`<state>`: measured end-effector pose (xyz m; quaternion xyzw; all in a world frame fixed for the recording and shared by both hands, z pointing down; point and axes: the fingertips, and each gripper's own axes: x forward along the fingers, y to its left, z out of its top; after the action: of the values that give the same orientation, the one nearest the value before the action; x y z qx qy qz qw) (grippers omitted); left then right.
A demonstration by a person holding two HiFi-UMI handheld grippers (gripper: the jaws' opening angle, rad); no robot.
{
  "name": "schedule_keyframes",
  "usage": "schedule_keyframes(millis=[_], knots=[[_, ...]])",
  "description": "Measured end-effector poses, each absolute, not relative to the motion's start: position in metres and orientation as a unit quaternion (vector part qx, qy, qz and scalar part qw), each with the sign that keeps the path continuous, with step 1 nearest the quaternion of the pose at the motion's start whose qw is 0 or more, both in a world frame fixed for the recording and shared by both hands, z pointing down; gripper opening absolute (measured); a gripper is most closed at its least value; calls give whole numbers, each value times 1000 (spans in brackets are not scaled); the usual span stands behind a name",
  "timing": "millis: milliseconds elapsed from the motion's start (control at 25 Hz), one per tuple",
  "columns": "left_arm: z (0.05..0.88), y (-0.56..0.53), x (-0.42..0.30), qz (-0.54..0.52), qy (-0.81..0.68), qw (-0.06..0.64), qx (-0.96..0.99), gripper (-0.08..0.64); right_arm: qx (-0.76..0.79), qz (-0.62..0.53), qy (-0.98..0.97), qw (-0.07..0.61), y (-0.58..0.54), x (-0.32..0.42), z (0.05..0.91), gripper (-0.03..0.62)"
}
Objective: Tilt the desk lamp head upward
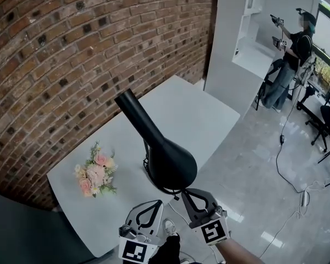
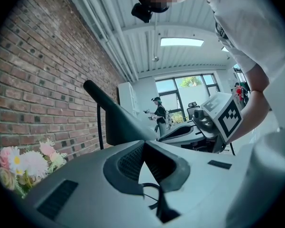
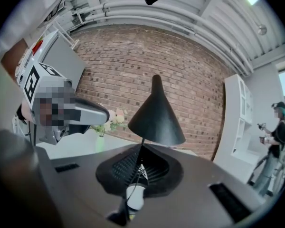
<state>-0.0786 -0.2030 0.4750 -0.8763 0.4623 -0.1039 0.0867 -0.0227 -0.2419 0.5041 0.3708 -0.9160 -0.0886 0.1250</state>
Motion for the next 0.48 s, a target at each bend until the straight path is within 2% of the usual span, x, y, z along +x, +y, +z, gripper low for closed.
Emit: schedule_keyframes(millis=[480], knots=[[476,-220,-92,-116,470,79,-872,8,380,-88,-916,96,-274,-32,509,17]])
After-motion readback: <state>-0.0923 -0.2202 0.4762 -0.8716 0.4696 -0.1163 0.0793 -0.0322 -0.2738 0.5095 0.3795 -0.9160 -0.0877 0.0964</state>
